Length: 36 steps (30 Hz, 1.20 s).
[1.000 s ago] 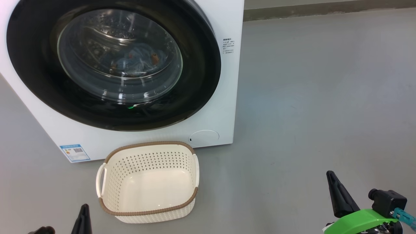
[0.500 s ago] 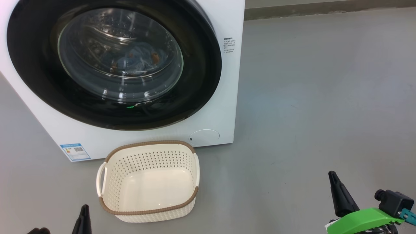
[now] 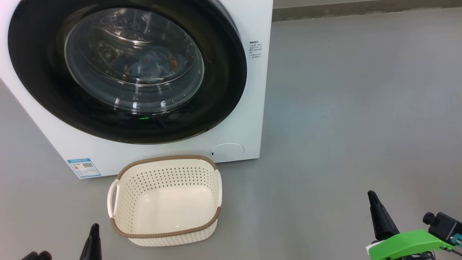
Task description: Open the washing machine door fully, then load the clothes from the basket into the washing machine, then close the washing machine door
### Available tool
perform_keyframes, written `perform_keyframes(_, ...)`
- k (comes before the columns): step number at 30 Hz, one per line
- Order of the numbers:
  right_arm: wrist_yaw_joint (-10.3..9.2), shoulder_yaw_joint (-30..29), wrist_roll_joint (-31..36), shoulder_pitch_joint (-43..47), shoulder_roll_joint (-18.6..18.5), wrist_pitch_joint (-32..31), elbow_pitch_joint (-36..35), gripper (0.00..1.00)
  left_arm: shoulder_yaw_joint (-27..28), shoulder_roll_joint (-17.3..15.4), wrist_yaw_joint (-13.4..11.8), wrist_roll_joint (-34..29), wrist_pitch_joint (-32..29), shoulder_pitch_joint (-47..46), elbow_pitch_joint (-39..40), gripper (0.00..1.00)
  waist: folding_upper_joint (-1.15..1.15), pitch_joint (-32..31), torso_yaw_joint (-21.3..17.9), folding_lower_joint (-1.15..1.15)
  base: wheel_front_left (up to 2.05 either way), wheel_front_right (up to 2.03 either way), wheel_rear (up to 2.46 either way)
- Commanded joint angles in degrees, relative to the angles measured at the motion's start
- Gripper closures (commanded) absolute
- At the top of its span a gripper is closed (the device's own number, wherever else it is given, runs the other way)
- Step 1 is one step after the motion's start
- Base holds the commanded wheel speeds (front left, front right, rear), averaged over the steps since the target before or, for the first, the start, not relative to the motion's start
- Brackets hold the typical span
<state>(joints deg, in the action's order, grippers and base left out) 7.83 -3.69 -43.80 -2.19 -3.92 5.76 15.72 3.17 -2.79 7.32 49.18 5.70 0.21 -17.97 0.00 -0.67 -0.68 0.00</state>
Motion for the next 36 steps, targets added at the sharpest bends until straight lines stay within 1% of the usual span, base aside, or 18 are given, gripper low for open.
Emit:
perform_keyframes(1,-0.15,0.2,-1.7,-2.3,-0.4,-0.3,-1.6,1.0,1.3,-0.8,0.1,1.5,-0.3,-2.7,1.8,1.0,0.0,0.0,0.0,0.0,0.0,0.0,0.0)
perform_keyframes(36,-0.24,-1.3,-24.1,-3.1,0.3,-6.0,-1.6,1.0,2.3,-0.4,0.1,21.4,-6.0,-4.5,2.8,1.0,0.0,0.4,0.3,0.0,0.0,0.0,0.0)
